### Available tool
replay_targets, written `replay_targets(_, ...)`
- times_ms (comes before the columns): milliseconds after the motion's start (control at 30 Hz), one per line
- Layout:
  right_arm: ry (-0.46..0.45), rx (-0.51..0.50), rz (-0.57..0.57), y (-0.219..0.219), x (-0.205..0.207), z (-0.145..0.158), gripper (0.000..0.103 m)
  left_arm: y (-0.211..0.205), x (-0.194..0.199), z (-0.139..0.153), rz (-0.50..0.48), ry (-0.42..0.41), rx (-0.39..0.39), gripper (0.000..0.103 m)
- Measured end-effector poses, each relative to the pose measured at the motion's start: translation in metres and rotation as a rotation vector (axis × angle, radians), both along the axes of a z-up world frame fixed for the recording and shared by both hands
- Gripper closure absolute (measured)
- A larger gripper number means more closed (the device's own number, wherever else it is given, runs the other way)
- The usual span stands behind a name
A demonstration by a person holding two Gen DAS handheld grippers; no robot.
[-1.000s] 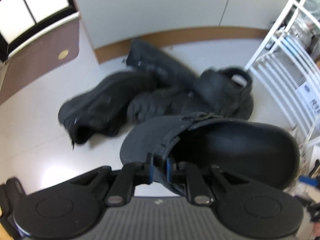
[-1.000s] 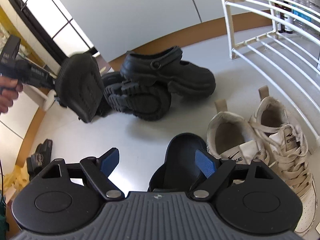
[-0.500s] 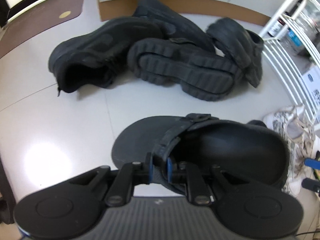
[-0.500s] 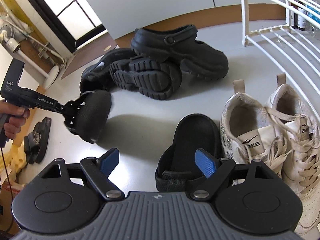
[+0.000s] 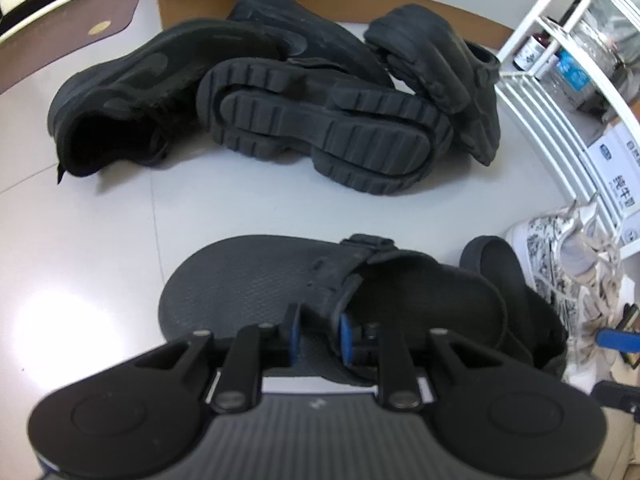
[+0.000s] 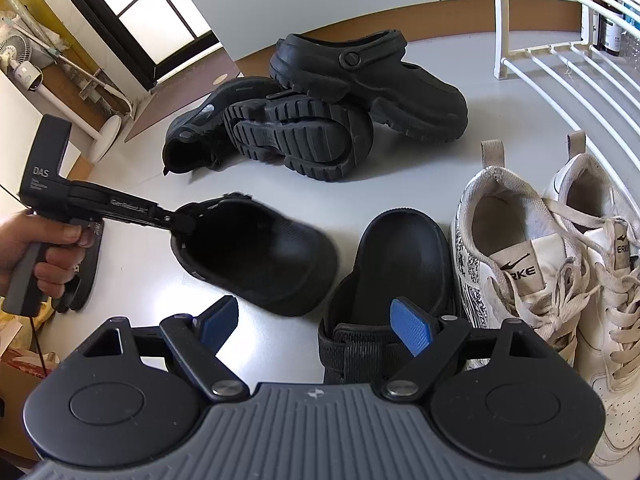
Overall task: Organize scattered shoes
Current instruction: 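Lower the second clog beside the first clog with the left gripper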
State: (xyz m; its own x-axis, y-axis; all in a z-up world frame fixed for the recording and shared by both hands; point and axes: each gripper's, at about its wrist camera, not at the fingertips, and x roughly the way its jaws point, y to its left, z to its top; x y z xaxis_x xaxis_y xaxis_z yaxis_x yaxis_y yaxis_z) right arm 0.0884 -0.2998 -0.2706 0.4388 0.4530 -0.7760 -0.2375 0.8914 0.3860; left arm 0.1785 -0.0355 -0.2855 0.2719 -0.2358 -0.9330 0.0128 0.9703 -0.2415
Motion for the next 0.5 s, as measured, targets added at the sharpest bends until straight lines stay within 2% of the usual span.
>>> replay_targets(167, 0.009, 0.002, 0.004, 0.000, -0.001, -0.002, 0.016, -0.006, -0.004, -0.009, -0.017, 0.006, 0.044, 0.081)
replay_targets(267, 0.012, 0.004, 0.008, 0.000, -0.002, -0.003, 0.016, 0.002, -0.009, -0.012, 0.031, -0.001, 0.022, 0.079)
replay_targets(367, 0.018, 0.007, 0.011, 0.002, -0.001, -0.004, 0.016, 0.000, -0.012, -0.013, 0.058, -0.018, 0.019, 0.074)
replay_targets(433, 0.019, 0.009, 0.017, 0.005, -0.002, -0.003, 0.016, -0.001, -0.014, -0.011, 0.069, -0.033, 0.014, 0.066)
replay_targets(500, 0.021, 0.011, 0.024, 0.008, -0.003, -0.003, 0.016, 0.004, -0.014, -0.007, 0.103, -0.042, -0.033, 0.062)
